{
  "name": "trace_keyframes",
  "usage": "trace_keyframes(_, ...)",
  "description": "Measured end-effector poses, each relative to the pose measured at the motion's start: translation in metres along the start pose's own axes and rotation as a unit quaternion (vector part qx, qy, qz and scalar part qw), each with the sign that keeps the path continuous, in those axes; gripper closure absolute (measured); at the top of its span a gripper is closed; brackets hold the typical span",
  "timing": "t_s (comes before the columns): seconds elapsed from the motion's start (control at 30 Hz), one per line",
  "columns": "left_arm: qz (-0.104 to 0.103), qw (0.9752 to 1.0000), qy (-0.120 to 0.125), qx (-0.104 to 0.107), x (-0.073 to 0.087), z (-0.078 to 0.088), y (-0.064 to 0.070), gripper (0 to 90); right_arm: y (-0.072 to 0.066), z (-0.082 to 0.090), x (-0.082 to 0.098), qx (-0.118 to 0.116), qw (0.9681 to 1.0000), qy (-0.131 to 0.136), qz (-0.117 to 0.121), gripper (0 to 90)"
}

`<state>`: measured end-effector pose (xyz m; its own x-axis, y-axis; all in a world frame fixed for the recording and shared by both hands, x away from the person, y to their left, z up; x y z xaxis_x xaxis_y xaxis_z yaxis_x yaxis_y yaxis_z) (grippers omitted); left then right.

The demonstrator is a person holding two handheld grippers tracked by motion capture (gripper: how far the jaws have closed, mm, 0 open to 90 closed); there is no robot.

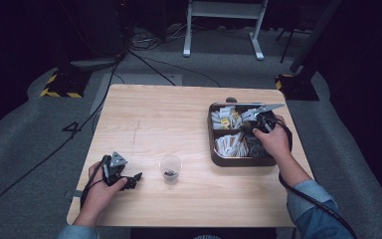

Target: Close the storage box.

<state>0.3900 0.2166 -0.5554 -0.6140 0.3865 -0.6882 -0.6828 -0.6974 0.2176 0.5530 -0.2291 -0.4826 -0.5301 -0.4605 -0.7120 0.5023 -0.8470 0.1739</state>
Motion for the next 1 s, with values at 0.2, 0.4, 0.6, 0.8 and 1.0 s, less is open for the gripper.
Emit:
trace_keyframes(0.2,-0.002,1.0,-0.003,0.0,0.0,0.001,0.0,12.4,-0.001,0.003,-0.001,0.001,0.9998,0.017,-0.013,44.7)
trace_keyframes(0.4,0.003,1.0,0.003,-0.008,0.003,0.005,-0.003,15.6,-0.002,0.016,-0.007,-0.002,0.999,0.038,-0.025,38.9)
trace_keyframes(0.6,0.005,0.9999,0.001,-0.012,0.009,0.016,0.0,16.4,-0.002,0.035,-0.011,-0.011,0.9983,0.053,-0.022,36.0)
trace_keyframes(0.8,0.012,0.9998,0.009,-0.012,0.016,0.025,0.004,16.4,-0.001,0.062,-0.009,-0.026,0.9977,0.061,-0.014,33.2)
trace_keyframes(1.0,0.008,0.9998,0.011,-0.012,0.022,0.031,0.01,16.5,-0.011,0.087,0.0,-0.049,0.9952,0.083,-0.017,32.5)
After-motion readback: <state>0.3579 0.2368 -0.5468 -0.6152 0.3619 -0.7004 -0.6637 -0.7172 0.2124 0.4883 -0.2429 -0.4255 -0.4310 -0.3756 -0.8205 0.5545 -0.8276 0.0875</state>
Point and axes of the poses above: each handheld gripper's, and its own axes: z roughly backward along the jaws, x roughly out of its underside, y roughly to its right, the point moved 7 cm from there along -z, roughly forward along the jaws, and after that the axes turned 15 degrees about x, right-handed, at the moved point
